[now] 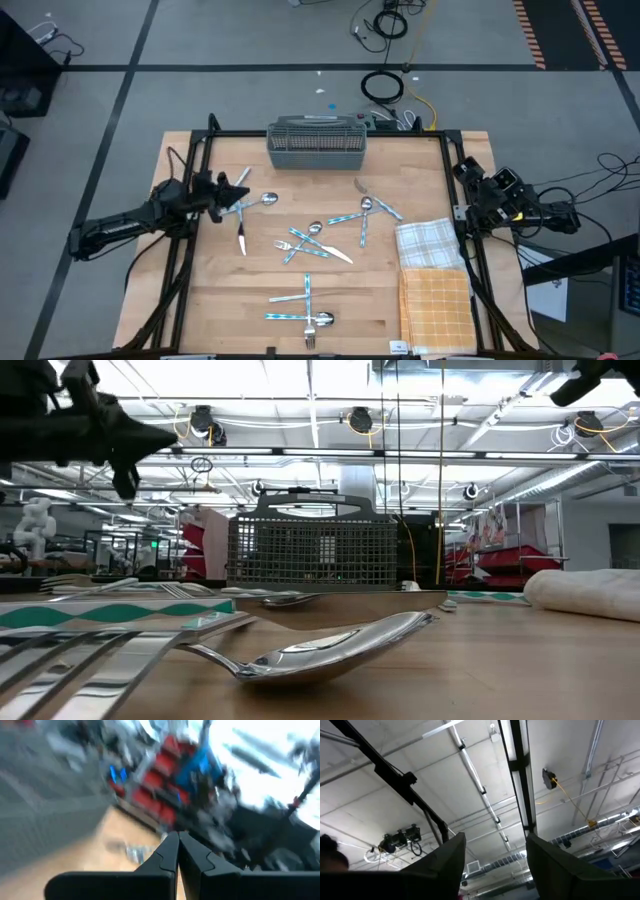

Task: Sort silverware
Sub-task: Put the knife into the left section of the utensil holder

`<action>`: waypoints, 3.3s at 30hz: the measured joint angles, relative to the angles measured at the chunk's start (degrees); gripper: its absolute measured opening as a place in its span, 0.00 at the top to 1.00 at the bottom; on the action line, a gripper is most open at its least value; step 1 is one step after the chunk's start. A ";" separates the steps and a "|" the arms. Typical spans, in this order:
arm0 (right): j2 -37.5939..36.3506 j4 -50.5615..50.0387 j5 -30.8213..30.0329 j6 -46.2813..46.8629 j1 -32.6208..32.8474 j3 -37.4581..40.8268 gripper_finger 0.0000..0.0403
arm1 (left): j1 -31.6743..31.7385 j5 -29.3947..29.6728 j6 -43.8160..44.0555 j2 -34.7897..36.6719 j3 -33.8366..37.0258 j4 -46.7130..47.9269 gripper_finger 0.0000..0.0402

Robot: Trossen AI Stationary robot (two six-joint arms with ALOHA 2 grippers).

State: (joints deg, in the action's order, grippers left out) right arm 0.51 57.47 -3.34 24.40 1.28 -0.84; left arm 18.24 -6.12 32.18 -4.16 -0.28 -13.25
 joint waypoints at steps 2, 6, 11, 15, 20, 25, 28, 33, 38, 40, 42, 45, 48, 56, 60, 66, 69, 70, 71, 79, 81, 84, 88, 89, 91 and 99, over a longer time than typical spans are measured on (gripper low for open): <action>0.00 -0.72 -0.83 -0.71 0.00 0.00 0.51 | 0.00 7.46 0.03 -0.01 -0.01 -3.05 0.97; 0.00 -2.66 -4.84 -1.30 0.00 0.00 0.51 | 0.00 18.61 3.95 -0.04 0.01 -10.40 0.97; -0.01 -6.31 -7.31 -1.72 -0.07 -0.02 0.51 | 0.00 23.16 10.54 -0.04 0.01 -19.06 0.97; 0.00 -13.51 -7.43 1.04 -0.07 -0.04 0.51 | 0.00 24.99 2.89 -0.09 0.01 -18.73 0.97; 0.06 -22.39 -7.40 9.07 -0.07 -0.04 0.51 | 0.00 21.75 1.27 -0.21 -1.26 -15.41 0.97; 0.07 -27.82 -7.38 14.00 -0.07 -0.02 0.51 | -0.02 8.81 0.59 -3.73 -11.95 -0.93 0.97; 0.07 -28.78 -7.40 13.24 -0.07 -0.02 0.51 | -0.07 5.36 -5.35 -8.72 -21.40 8.21 0.97; 0.07 -30.00 -9.72 11.94 -0.07 -0.02 0.51 | -0.80 5.76 -14.97 -20.02 -39.09 29.79 0.97; 0.07 -33.33 -10.78 11.04 -0.07 -0.02 0.51 | -0.76 17.50 -4.15 -32.04 -52.69 53.34 0.97; 0.07 -35.35 -11.89 11.18 -0.07 -0.02 0.51 | -0.76 19.27 2.08 -35.69 -54.88 58.09 0.97; 0.07 -37.37 -12.21 11.32 -0.07 -0.02 0.51 | -0.76 18.77 6.17 -38.52 -55.22 59.58 0.97; 0.07 -40.98 -12.19 11.54 -0.07 -0.02 0.51 | -0.79 14.44 9.11 -42.09 -54.31 60.13 0.97; 0.07 -44.66 -12.17 12.57 -0.07 -0.02 0.51 | -0.79 8.25 4.64 -45.67 -53.60 63.26 0.97; 0.07 -50.95 -11.78 15.13 -0.07 -0.02 0.51 | -7.01 -4.95 -23.76 -51.04 -53.58 66.13 0.97; 0.07 -51.17 -11.79 15.45 -0.07 -0.02 0.51 | -9.48 -10.10 -25.00 -52.95 -53.60 66.68 0.97; 0.07 -51.70 -11.79 15.45 -0.07 -0.02 0.51 | -10.75 -3.64 -14.11 -55.05 -53.60 67.11 0.88; 0.07 -51.73 -11.79 15.44 -0.07 -0.02 0.51 | -10.82 3.45 -4.75 -55.53 -53.60 69.32 0.82; 0.07 -51.73 -11.80 15.41 -0.07 -0.02 0.51 | -10.82 5.97 -0.06 -55.74 -53.60 70.51 0.80; 0.07 -51.78 -11.79 15.41 -0.07 -0.02 0.51 | -10.76 8.39 4.77 -55.86 -53.60 71.42 0.78; 0.06 -52.17 -11.79 15.31 -0.06 -0.02 0.51 | -12.07 11.88 29.29 -56.09 -52.34 77.06 0.70; 0.07 -52.19 -11.80 15.27 -0.06 -0.02 0.51 | -13.26 12.03 31.79 -56.15 -50.53 76.67 0.69; 0.07 -52.19 -11.79 15.30 -0.07 -0.02 0.51 | -14.58 12.19 37.48 -56.80 -47.21 76.94 0.69; 0.07 -52.19 -11.79 15.34 -0.04 -0.02 0.51 | -16.14 13.08 44.36 -57.81 -43.03 76.85 0.69; 0.07 -52.18 -11.75 15.34 -0.06 -0.02 0.51 | -16.32 13.92 45.79 -58.05 -42.23 76.72 0.69; 0.07 -52.19 -11.71 15.39 -0.04 -0.02 0.51 | -16.51 15.29 48.29 -58.35 -40.87 75.75 0.69; 0.07 -52.17 -11.58 15.43 -0.04 -0.02 0.51 | -16.50 16.73 54.39 -58.62 -35.70 65.78 0.69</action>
State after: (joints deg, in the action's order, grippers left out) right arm 0.58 5.30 -14.92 39.83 1.23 -0.86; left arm 1.74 10.61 86.57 -62.78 -35.99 52.52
